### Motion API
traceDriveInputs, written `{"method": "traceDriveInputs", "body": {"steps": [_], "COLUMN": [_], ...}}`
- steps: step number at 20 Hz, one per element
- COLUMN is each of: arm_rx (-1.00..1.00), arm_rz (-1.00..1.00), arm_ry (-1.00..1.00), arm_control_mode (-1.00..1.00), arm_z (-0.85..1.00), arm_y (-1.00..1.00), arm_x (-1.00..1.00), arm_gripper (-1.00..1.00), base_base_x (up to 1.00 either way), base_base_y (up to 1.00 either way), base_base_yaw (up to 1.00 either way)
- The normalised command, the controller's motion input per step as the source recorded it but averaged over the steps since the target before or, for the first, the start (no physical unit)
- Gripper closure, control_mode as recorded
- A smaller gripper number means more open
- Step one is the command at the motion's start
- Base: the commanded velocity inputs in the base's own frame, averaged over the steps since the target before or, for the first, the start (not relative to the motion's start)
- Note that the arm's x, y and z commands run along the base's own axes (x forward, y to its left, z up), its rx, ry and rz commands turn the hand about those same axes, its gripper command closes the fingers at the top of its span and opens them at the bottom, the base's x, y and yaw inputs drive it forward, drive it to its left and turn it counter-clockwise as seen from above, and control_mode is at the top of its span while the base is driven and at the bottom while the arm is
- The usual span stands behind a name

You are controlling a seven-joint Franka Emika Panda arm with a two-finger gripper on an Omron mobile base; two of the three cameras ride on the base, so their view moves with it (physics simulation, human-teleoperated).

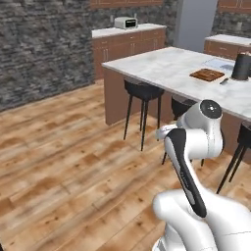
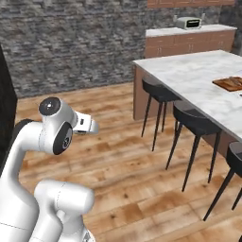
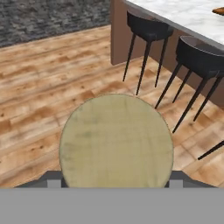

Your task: Retrieve the sausage and cheese from the fridge and place them on the cutting board on the counter.

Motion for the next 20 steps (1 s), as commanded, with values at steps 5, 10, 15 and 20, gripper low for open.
{"method": "traceDriveInputs", "body": {"steps": [5, 10, 15, 20], "arm_rx": [0.00, 0.00, 0.00, 0.00], "arm_rz": [0.00, 0.00, 0.00, 0.00], "arm_ry": [0.00, 0.00, 0.00, 0.00], "arm_control_mode": [1.00, 1.00, 1.00, 1.00], "arm_z": [0.00, 0.00, 0.00, 0.00], "arm_y": [0.00, 0.00, 0.00, 0.00], "arm_x": [0.00, 0.00, 0.00, 0.00], "arm_gripper": [1.00, 1.00, 1.00, 1.00], "base_base_x": [1.00, 1.00, 1.00, 1.00], "base_base_y": [1.00, 1.00, 1.00, 1.00], "base_base_yaw": [-0.53, -0.53, -0.51, -0.47]}}
